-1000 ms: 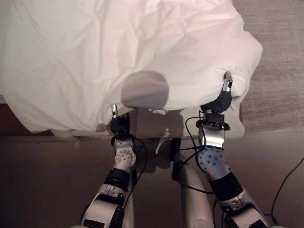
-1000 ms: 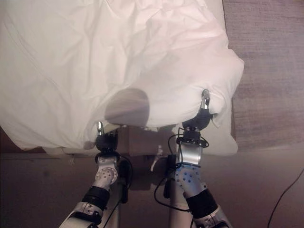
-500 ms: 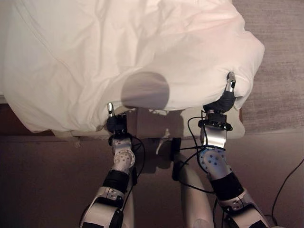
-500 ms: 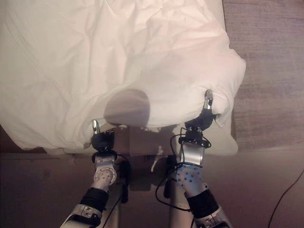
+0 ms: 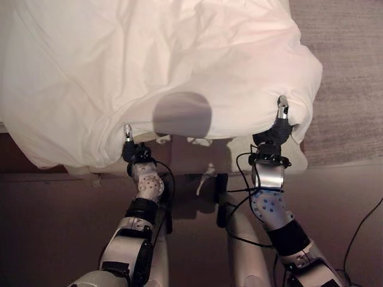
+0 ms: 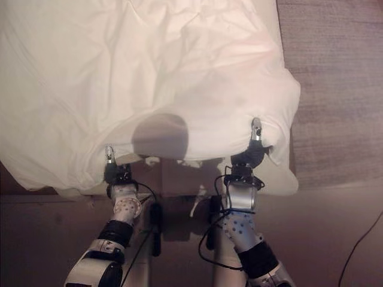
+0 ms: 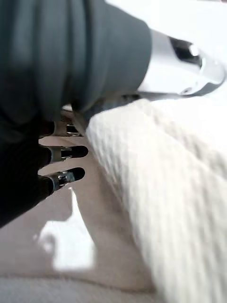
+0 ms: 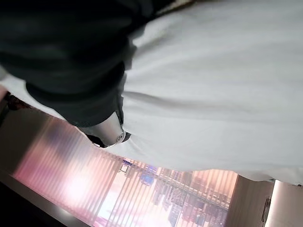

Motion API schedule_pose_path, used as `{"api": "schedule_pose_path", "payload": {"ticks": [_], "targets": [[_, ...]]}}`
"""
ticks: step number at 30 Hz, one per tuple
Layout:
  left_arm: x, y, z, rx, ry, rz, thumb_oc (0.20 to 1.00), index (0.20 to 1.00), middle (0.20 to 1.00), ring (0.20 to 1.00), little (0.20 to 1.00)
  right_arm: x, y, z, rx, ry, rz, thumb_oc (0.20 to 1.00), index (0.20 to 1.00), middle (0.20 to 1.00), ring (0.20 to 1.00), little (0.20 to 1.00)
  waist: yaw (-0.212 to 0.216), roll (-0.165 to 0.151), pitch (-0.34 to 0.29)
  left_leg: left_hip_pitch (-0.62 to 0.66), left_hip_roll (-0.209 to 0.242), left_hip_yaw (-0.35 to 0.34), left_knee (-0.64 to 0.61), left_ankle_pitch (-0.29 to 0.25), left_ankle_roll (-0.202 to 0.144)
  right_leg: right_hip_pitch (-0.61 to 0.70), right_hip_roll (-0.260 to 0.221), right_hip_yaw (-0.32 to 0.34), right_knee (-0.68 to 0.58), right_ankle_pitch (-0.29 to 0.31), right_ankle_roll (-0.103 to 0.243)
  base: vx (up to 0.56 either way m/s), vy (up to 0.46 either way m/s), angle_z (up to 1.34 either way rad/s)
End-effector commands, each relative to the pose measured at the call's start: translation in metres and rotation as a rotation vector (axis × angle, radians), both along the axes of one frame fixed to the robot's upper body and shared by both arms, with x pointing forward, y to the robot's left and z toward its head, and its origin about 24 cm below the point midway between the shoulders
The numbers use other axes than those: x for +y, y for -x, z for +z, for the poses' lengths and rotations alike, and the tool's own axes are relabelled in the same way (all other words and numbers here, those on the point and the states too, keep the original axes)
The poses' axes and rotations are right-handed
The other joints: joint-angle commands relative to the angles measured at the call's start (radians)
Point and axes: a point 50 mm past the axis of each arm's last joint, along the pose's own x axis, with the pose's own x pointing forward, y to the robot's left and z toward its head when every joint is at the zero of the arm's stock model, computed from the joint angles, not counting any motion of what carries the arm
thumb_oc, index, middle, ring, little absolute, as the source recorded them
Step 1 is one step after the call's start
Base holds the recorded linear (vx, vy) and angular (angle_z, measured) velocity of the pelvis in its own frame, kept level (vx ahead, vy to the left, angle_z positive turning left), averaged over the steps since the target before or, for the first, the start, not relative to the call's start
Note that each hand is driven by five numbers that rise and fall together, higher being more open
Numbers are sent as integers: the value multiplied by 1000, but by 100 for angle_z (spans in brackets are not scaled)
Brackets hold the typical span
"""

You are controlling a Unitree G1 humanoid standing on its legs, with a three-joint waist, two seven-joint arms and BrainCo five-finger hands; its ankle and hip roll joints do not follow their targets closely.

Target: Make the bed

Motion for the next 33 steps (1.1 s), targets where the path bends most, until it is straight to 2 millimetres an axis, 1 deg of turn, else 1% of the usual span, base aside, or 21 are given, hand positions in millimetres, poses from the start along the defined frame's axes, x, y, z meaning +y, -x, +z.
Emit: {"api": "schedule_pose_path", "payload": {"ticks": [1,3,4,5,6,8,10,11,12,13,16,17,18,19,26,27,28,30,31,32,33], "targets": [[79,27,-13,93,2,306,1000,1000,1000,1000,1000,-37,28,26,-198,-14,-168,200,200,200,200,200,-14,28,-80,-32,-37,15,-64,54,27,12,-5,-3,69,-25,48,0,0,0],[85,31,-15,120,5,338,1000,1000,1000,1000,1000,-38,29,26,-199,-13,-173,200,200,200,200,200,-13,29,-83,-39,-37,15,-64,61,28,6,-6,-3,69,-19,46,0,0,0],[85,31,-15,120,5,338,1000,1000,1000,1000,1000,-38,29,26,-199,-13,-173,200,200,200,200,200,-13,29,-83,-39,-37,15,-64,61,28,6,-6,-3,69,-19,46,0,0,0],[93,35,-14,131,9,374,1000,1000,1000,1000,1000,-40,29,25,-191,-9,-183,200,200,200,200,200,-12,31,-85,-43,-37,14,-62,60,27,3,-6,-3,72,-20,46,0,0,0],[93,35,-14,133,8,375,1000,1000,1000,1000,1000,-40,30,25,-191,-8,-182,200,200,200,200,200,-12,31,-85,-44,-37,14,-62,60,27,2,-6,-3,72,-20,47,0,0,0],[106,43,-12,141,1,442,1000,1000,1000,1000,1000,-44,30,24,-183,-9,-200,200,200,200,200,200,-8,35,-83,-37,-36,13,-61,52,27,8,-4,-5,76,-27,48,0,0,0],[110,45,-12,158,-11,451,1000,1000,1000,1000,1000,-45,31,24,-182,-9,-205,200,200,200,200,200,-8,36,-85,-42,-37,15,-65,61,27,3,-6,-5,71,-20,48,0,0,0],[119,50,-10,164,-16,494,1000,1000,1000,1000,1000,-47,31,23,-178,-8,-213,200,200,200,200,200,-5,36,-85,-44,-37,14,-64,61,27,3,-5,-6,71,-21,47,0,0,0],[123,53,-7,162,-26,511,1000,1000,1000,1000,1000,-47,32,23,-177,-7,-216,200,200,200,200,200,-4,37,-85,-45,-37,13,-63,61,28,3,-6,-6,71,-21,47,0,0,0],[123,53,-7,163,-27,512,1000,1000,1000,1000,1000,-47,32,23,-176,-7,-215,200,200,200,200,200,-4,37,-86,-45,-37,13,-63,60,28,4,-6,-6,71,-21,47,0,0,0],[136,62,-7,194,-34,573,1000,1000,1000,1000,1000,-50,33,22,-169,-13,-229,200,200,200,200,200,2,43,-86,-44,-38,9,-68,64,27,6,-6,-8,70,-24,46,0,0,0],[136,62,-7,195,-35,574,1000,1000,1000,1000,1000,-50,33,22,-170,-14,-228,200,200,200,200,200,0,43,-86,-44,-39,9,-69,64,27,6,-6,-9,70,-24,46,0,0,0],[139,65,-6,202,-40,594,564,564,564,564,564,-51,33,21,-163,-9,-234,200,200,200,200,200,2,44,-85,-43,-39,7,-72,65,27,6,-6,-8,68,-24,46,0,0,0],[140,66,-7,211,-43,600,200,200,200,200,200,-52,33,20,-163,-10,-236,200,200,200,200,200,3,44,-85,-42,-39,6,-74,66,27,7,-7,-9,67,-24,46,0,0,0],[140,66,-1,198,-71,601,200,200,200,200,200,-53,34,20,-158,10,-242,200,200,200,200,200,4,47,-85,-33,-42,3,-99,81,21,14,-4,-9,53,-19,47,0,0,0],[138,65,1,186,-78,593,200,200,200,200,200,-53,34,19,-157,15,-245,200,200,200,200,200,4,48,-85,-31,-42,1,-108,86,20,18,-3,-10,46,-18,47,14,-60,0],[133,62,6,165,-111,565,200,200,200,200,200,-53,33,19,-152,23,-248,200,200,200,200,200,6,51,-82,-19,-40,-3,-140,105,14,27,4,-15,23,-12,47,12,-75,-1],[131,60,7,163,-129,553,200,200,200,200,200,-54,33,18,-145,31,-251,200,200,200,200,200,7,54,-80,-6,-38,-6,-165,120,13,36,8,-19,12,-9,45,13,-83,0],[125,57,16,104,-158,526,200,200,200,200,200,-55,33,18,-139,37,-256,200,200,200,200,200,9,59,-78,13,-35,-18,-185,133,9,47,16,-21,10,-15,43,12,-76,3],[124,58,16,105,-159,525,200,200,200,200,200,-56,33,17,-139,38,-258,200,200,200,200,200,10,60,-77,17,-36,-20,-191,137,8,49,16,-23,8,-14,42,24,-144,2],[121,57,17,83,-181,495,200,200,200,200,200,-57,32,16,-128,47,-264,200,200,200,200,200,10,69,-79,30,-32,-29,-209,145,3,56,22,-27,16,-24,40,12,-118,-2]]}}
